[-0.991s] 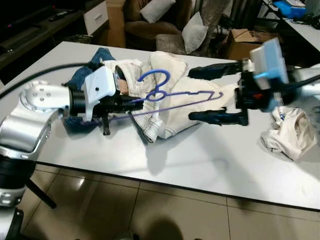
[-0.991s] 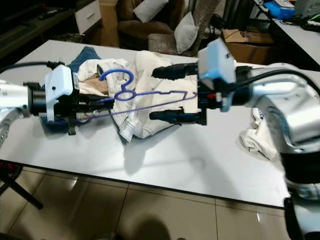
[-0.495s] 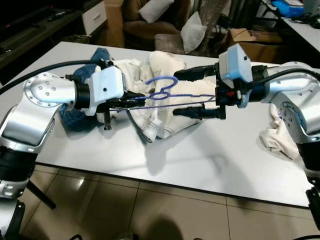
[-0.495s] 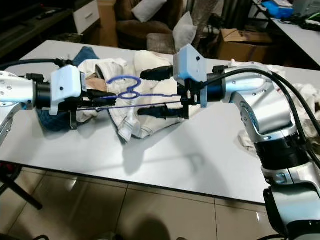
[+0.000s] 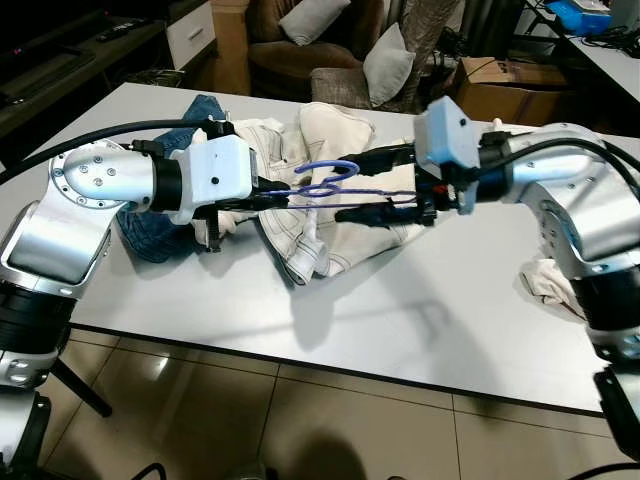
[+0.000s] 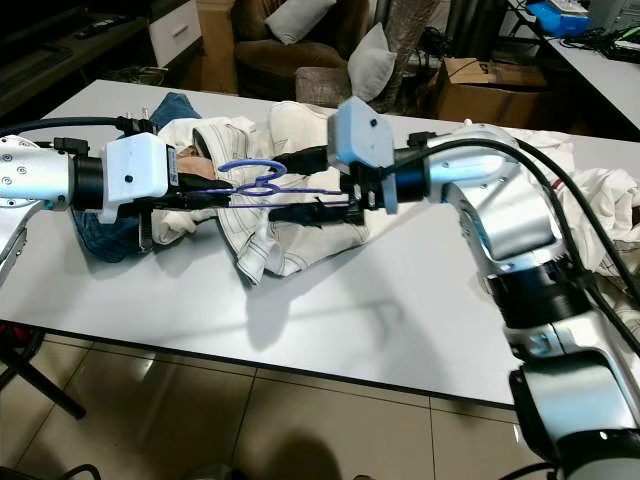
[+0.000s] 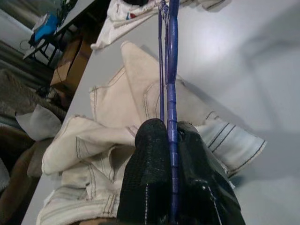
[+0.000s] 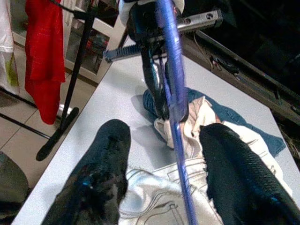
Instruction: Hang hanger
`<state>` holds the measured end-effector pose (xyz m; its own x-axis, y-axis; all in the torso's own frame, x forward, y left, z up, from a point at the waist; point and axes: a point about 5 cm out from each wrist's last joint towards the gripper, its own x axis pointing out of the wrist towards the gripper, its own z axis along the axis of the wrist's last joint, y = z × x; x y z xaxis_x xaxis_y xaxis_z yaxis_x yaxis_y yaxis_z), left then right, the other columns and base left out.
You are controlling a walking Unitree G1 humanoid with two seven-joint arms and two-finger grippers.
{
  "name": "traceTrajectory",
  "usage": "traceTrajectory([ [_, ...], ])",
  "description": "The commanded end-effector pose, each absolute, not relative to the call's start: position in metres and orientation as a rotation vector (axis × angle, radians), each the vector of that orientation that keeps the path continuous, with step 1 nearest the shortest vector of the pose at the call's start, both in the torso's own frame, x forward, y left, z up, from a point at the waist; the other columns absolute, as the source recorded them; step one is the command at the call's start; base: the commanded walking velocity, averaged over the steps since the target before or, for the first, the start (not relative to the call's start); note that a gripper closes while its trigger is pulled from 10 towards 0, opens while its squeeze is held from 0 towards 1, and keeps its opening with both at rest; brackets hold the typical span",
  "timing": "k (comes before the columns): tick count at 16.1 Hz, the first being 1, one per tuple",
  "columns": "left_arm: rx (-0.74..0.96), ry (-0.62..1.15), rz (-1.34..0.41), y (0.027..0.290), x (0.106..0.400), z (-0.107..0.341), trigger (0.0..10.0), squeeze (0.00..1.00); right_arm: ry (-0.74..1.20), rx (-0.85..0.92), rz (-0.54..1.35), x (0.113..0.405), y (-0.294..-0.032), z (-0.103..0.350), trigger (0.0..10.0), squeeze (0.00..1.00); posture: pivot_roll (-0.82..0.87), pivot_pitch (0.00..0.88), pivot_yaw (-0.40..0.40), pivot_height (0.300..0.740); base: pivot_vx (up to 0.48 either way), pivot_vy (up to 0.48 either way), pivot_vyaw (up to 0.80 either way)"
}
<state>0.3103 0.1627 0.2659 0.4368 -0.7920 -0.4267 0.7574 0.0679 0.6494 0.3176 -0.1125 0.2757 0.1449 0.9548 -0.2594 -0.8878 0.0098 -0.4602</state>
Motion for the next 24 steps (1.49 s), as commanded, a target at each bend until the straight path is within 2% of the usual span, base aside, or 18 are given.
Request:
traceTrajectory([
  [1, 0.984, -0.084, -1.183, 0.157, 0.309, 0.276, 10.0, 0.00, -0.148, -0.617, 1.457, 0.318, -0.110, 0.279, 0.0, 0.00, -0.04, 0.000, 0.014, 0.740, 0.000, 0.000, 0.00],
  [3, 0.984, -0.105, -1.197, 0.153, 0.307, 0.278, 10.0, 0.00, -0.146, -0.616, 1.461, 0.319, -0.109, 0.277, 0.0, 0.00, -0.04, 0.000, 0.013, 0.740, 0.000, 0.000, 0.00],
  [4, 0.990, -0.117, -1.200, 0.151, 0.307, 0.279, 10.0, 0.00, -0.142, -0.615, 1.466, 0.321, -0.108, 0.276, 0.7, 0.00, -0.04, 0.000, 0.015, 0.740, 0.000, 0.000, 0.00],
  [6, 0.995, -0.132, -1.204, 0.149, 0.307, 0.281, 10.0, 0.00, -0.128, -0.622, 1.471, 0.322, -0.107, 0.274, 0.5, 0.00, -0.04, 0.000, 0.015, 0.740, 0.000, 0.000, 0.00],
  [8, 1.002, -0.150, -1.209, 0.145, 0.307, 0.287, 10.0, 0.00, -0.120, -0.628, 1.467, 0.324, -0.108, 0.272, 0.9, 0.00, -0.04, 0.000, 0.015, 0.740, 0.000, 0.000, 0.00],
  [11, 1.009, -0.161, -1.234, 0.141, 0.305, 0.289, 10.0, 0.00, -0.118, -0.631, 1.459, 0.326, -0.108, 0.272, 0.9, 0.00, -0.04, 0.000, 0.015, 0.740, 0.000, 0.000, 0.00],
  [13, 1.009, -0.173, -1.256, 0.137, 0.304, 0.290, 10.0, 0.00, -0.118, -0.634, 1.456, 0.328, -0.108, 0.272, 0.0, 0.00, -0.04, 0.000, 0.014, 0.740, 0.000, 0.000, 0.00],
  [17, 0.975, -0.150, -1.242, 0.140, 0.304, 0.289, 10.0, 0.00, -0.120, -0.631, 1.456, 0.329, -0.108, 0.272, 0.0, 0.00, -0.04, 0.000, 0.014, 0.740, 0.000, 0.000, 0.00],
  [18, 0.934, -0.134, -1.226, 0.142, 0.305, 0.288, 10.0, 0.24, -0.122, -0.630, 1.455, 0.328, -0.108, 0.273, 0.0, 0.00, -0.04, 0.000, 0.014, 0.740, 0.000, 0.000, 0.00],
  [19, 0.923, -0.131, -1.222, 0.143, 0.305, 0.287, 10.0, 0.24, -0.122, -0.629, 1.455, 0.328, -0.108, 0.273, 0.0, 0.00, -0.04, 0.000, 0.014, 0.740, 0.000, 0.000, 0.00],
  [20, 0.905, -0.131, -1.217, 0.146, 0.306, 0.287, 10.0, 1.00, -0.123, -0.628, 1.456, 0.328, -0.110, 0.273, 0.0, 0.00, -0.04, 0.000, 0.011, 0.740, 0.000, 0.000, 0.00],
  [22, 0.842, -0.133, -1.220, 0.157, 0.307, 0.289, 10.0, 1.00, -0.108, -0.626, 1.469, 0.324, -0.114, 0.271, 0.0, 0.00, -0.04, 0.000, 0.006, 0.740, 0.000, 0.000, 0.00],
  [23, 0.724, -0.171, -1.240, 0.163, 0.306, 0.296, 10.0, 1.00, -0.094, -0.626, 1.477, 0.320, -0.117, 0.268, 0.0, 0.00, -0.04, 0.000, 0.003, 0.740, 0.000, 0.000, 0.00],
  [24, 0.693, -0.186, -1.244, 0.165, 0.305, 0.299, 10.0, 1.00, -0.091, -0.626, 1.478, 0.319, -0.119, 0.267, 0.0, 0.00, -0.04, 0.000, -0.001, 0.740, 0.000, 0.000, 0.00],
])
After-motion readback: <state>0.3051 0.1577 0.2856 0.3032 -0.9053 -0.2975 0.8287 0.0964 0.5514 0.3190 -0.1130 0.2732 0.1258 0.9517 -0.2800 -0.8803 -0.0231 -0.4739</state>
